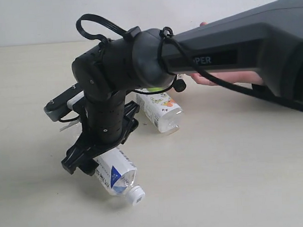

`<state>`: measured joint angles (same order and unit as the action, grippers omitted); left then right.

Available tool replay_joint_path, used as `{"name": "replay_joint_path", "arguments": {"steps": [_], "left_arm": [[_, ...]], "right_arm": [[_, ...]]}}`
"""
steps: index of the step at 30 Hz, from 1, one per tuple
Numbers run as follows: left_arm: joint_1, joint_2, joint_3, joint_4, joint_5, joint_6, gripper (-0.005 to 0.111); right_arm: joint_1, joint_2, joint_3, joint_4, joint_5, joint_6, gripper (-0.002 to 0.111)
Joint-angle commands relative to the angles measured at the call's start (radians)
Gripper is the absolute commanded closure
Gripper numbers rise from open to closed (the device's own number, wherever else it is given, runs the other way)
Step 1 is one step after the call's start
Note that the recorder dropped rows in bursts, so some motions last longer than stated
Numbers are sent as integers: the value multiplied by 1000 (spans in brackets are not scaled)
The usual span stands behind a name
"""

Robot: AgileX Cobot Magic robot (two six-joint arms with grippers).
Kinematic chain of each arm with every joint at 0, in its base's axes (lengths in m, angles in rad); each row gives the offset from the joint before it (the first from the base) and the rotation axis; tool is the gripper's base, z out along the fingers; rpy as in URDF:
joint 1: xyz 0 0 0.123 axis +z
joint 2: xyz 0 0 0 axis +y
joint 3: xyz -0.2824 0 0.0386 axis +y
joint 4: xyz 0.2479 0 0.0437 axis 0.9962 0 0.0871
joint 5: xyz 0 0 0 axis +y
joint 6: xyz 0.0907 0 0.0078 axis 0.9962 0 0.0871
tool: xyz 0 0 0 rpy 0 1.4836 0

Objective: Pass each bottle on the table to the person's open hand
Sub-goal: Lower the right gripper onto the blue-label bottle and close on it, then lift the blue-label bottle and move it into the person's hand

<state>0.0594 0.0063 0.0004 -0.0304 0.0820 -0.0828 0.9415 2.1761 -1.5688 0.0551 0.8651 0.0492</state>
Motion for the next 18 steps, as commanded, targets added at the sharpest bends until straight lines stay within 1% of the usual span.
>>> {"name": "replay_joint_path", "arguments": {"steps": [1,3,5,8,10,13,18], "left_arm": [[1,-6,0,-3,1,2,107],[1,-6,0,-3,1,2,107],[1,-6,0,-3,1,2,107],[1,-6,0,-3,1,2,107],[1,-6,0,-3,1,2,107],[1,-6,0,-3,1,2,107],[1,-6,0,-3,1,2,107]], "right_arm": [[1,10,-6,-10,-8,6,27],[1,11,-6,-10,-8,6,30],[1,11,-6,-6,-8,6,39],[1,11,-8,-5,8,6,63],[1,11,-25,-5,43,4,83],[1,11,-74,-3,97,4,109],[1,-24,-173,74,195,-36,108]]}}
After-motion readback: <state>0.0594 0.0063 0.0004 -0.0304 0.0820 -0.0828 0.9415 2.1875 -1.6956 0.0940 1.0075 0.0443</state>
